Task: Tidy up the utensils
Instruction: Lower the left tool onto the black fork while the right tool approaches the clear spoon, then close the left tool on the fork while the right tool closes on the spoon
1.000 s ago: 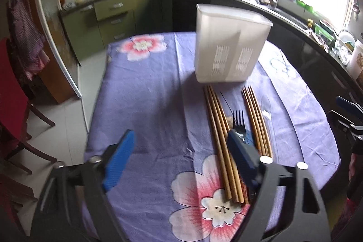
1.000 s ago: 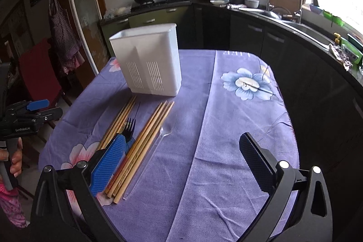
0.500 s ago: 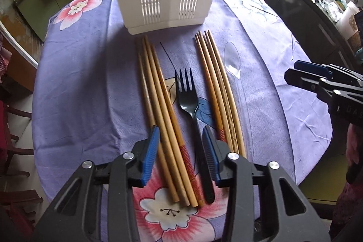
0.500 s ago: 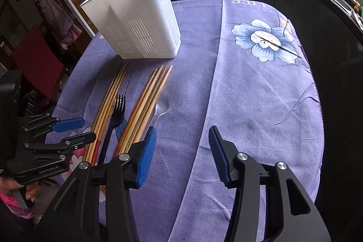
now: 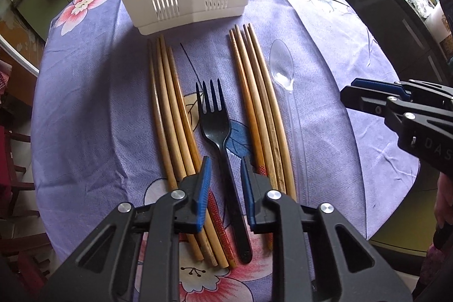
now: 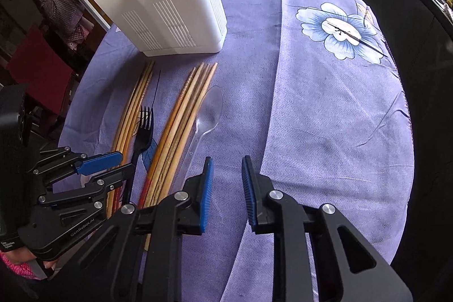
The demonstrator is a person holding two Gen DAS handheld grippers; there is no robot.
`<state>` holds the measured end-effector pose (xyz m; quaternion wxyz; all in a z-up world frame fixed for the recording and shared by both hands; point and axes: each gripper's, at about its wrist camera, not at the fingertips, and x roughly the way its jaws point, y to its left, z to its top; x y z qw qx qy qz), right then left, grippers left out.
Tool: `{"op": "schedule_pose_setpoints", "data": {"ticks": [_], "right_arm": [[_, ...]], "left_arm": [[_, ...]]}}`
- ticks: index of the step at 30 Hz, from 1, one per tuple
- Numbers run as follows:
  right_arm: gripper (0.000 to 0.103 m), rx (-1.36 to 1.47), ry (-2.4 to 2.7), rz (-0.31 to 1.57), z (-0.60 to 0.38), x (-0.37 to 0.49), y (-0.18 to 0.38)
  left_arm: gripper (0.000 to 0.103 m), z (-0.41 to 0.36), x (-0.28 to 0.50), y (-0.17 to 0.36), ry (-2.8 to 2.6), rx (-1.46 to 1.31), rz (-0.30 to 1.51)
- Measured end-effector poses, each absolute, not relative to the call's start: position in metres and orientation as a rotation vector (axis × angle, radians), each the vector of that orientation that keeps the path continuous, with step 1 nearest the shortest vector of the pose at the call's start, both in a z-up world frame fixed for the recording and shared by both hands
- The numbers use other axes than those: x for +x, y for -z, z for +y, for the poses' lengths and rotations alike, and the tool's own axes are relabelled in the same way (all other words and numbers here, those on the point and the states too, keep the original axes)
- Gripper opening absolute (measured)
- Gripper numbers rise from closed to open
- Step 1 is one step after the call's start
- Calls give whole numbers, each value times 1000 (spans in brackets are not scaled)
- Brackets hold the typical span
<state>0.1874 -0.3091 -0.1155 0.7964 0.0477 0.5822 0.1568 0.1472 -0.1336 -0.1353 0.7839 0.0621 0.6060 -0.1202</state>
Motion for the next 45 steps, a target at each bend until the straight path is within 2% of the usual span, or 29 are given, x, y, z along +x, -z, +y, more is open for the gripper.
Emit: {"op": "schedule_pose_setpoints", "data": {"ticks": [5,11,33,39,45], "right_arm": [[20,106,-344,1262,-305,189,118],[20,96,-337,1262,-300,194,115],[20,83,-308,1392,-253,224,149],[10,29,-283,1364,-243,226,151],[10,34,-300,1279,-256,213,140]], "left_arm": [[20,-136,148,140,267,133,1333],[11,-140,153,145,267,135,1355],[10,-140,164,142,264,126,1342],[10,-138,163,141,275,117,1336],[10,-131,163,138,288,92,1327]]}}
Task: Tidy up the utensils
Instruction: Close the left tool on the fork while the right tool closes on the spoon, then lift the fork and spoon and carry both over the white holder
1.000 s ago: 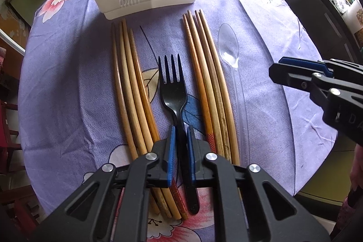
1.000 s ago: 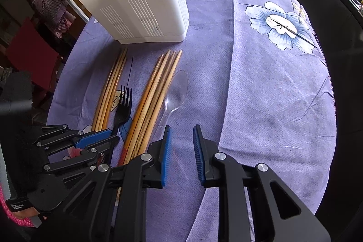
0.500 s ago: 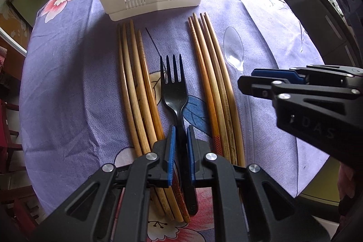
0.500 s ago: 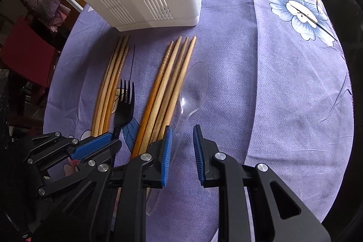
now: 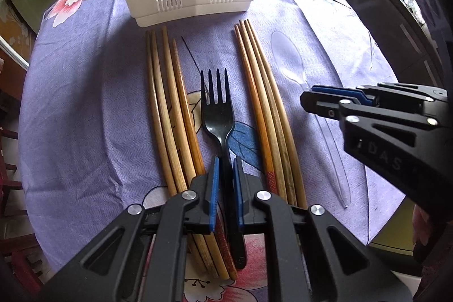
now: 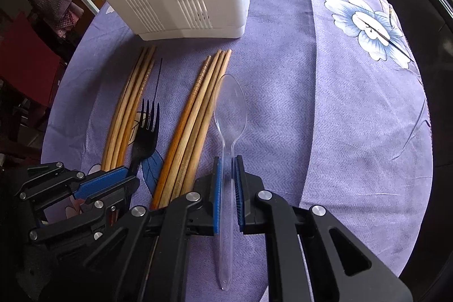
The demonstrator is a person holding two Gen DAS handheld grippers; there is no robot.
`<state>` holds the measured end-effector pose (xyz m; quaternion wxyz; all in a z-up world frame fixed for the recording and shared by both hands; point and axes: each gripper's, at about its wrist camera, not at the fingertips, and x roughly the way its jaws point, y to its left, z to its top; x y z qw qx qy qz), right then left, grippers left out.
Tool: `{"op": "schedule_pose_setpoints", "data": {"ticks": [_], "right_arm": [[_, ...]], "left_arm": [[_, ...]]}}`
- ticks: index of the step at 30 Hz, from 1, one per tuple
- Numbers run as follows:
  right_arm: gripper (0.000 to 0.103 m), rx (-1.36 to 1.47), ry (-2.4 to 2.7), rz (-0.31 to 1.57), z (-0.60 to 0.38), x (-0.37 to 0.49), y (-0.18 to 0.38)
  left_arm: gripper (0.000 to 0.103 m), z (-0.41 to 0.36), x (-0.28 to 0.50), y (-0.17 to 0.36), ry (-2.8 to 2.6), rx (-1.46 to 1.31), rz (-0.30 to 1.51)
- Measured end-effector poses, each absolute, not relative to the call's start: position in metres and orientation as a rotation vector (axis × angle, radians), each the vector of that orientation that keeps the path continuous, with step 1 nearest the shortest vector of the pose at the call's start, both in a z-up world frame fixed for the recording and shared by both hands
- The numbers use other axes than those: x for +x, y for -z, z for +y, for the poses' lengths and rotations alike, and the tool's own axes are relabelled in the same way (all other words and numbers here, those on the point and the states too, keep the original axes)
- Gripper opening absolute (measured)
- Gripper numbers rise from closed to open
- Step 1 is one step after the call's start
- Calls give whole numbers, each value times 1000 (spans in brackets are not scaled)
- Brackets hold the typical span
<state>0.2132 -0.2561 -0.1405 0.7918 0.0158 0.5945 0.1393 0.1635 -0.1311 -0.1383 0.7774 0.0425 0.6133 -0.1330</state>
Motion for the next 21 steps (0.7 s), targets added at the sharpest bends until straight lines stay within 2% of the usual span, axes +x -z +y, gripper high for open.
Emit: {"op": "schedule_pose_setpoints", "data": {"ticks": [10,21], "right_arm": [[10,55,-346,1032,-275,172,91],[10,147,-395,824,-292,170,17]], "left_arm": [[8,-121,159,95,308,35,1202],[8,-126,165,4,353,-24,1007]]}}
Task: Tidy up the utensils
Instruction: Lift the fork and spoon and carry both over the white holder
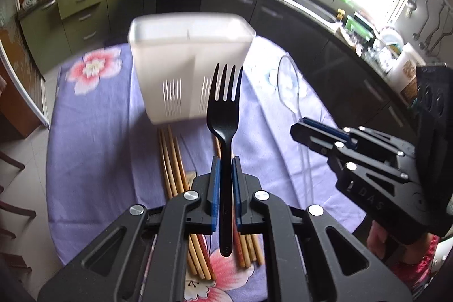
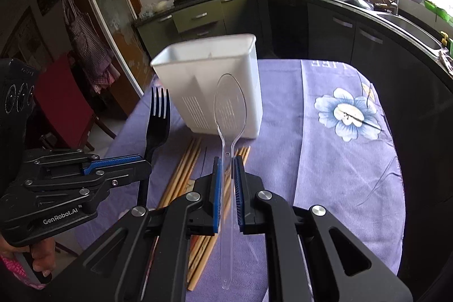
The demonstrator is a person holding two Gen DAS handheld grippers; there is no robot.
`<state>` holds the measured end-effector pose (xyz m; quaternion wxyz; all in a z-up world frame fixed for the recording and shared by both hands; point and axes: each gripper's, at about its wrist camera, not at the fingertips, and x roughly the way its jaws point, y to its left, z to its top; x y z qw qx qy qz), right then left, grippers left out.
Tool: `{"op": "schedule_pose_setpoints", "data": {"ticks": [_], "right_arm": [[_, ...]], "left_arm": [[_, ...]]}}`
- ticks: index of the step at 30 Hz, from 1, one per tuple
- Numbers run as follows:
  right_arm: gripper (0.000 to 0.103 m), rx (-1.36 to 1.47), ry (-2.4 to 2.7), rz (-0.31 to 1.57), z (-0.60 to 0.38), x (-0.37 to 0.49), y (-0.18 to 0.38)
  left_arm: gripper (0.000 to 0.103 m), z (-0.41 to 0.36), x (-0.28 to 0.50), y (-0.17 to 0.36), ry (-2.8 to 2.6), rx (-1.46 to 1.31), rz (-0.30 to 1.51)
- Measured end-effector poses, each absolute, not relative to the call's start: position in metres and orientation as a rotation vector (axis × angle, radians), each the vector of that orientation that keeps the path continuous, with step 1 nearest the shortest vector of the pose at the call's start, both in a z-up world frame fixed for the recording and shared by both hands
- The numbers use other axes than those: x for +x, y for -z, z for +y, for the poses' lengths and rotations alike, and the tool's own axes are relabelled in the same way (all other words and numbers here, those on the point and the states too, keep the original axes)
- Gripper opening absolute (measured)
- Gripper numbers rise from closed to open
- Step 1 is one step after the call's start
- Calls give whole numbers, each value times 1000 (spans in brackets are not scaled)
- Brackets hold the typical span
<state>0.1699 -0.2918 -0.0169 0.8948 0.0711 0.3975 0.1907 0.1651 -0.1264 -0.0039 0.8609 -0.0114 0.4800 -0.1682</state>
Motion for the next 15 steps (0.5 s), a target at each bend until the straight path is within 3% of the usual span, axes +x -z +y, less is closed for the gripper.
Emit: {"op": "schedule_pose_setpoints", "data": {"ticks": [9,15], "right_arm": [[10,223,-397,581,-294,210,-56],[10,212,-331,381,-289,248,-91]], "left_arm": [[8,-114,217,-81,309,-106,707],[8,-108,254,-101,244,-130,520]]}}
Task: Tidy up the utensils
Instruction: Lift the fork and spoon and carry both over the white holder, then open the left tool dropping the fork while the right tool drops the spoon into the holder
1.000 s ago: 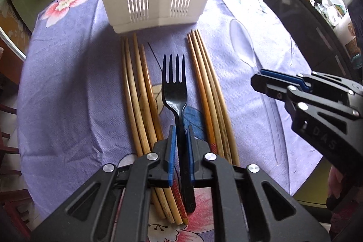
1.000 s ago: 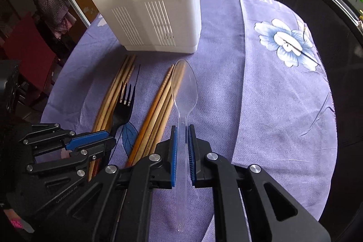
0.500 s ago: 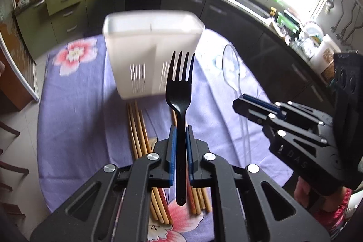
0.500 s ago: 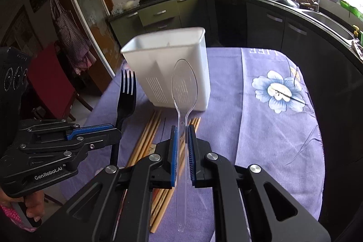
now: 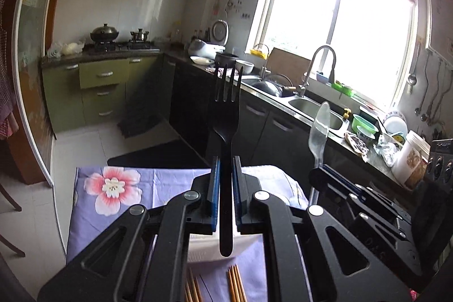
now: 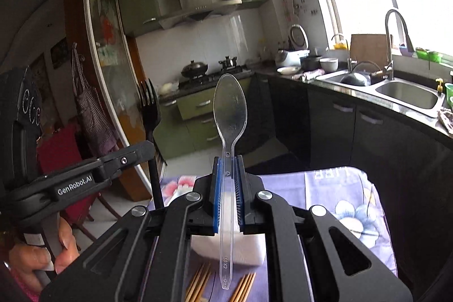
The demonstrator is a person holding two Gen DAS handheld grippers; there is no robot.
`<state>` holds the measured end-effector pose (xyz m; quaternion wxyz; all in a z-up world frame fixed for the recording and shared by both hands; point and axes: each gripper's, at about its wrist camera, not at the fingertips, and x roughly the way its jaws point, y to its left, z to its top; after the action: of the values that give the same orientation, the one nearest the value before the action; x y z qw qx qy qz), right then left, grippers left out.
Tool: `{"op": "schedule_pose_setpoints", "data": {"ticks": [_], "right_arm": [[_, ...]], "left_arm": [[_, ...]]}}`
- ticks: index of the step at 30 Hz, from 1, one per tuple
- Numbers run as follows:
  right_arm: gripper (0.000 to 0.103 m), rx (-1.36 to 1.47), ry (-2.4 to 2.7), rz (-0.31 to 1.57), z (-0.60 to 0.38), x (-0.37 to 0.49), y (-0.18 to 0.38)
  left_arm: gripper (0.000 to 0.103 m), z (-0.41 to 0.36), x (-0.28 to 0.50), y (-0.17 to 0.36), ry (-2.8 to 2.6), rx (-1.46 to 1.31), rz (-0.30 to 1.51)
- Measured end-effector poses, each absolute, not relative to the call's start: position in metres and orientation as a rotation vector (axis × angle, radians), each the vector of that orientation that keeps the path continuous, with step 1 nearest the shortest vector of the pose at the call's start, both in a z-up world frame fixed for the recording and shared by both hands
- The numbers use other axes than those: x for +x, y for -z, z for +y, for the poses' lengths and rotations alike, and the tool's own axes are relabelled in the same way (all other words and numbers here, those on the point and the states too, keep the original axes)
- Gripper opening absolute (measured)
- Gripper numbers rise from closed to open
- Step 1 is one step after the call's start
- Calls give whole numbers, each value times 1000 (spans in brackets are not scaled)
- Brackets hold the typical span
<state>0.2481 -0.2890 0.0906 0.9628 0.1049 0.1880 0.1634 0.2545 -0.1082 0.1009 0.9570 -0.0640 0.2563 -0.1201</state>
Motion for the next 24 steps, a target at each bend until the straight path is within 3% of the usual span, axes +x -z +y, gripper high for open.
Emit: {"op": "schedule_pose_setpoints", "data": {"ticks": [6,13,24], "right_arm": [[10,154,-279,302,-266,294,-88],[10,132,-285,368,-256,335,-46],[10,-1,-297,362,-255,270,-19]], "left_arm": [[8,-103,286,-84,191,-100,463],[8,-107,299,-38,182,-28,521],[8,-108,272,-31,205,19,615]]}}
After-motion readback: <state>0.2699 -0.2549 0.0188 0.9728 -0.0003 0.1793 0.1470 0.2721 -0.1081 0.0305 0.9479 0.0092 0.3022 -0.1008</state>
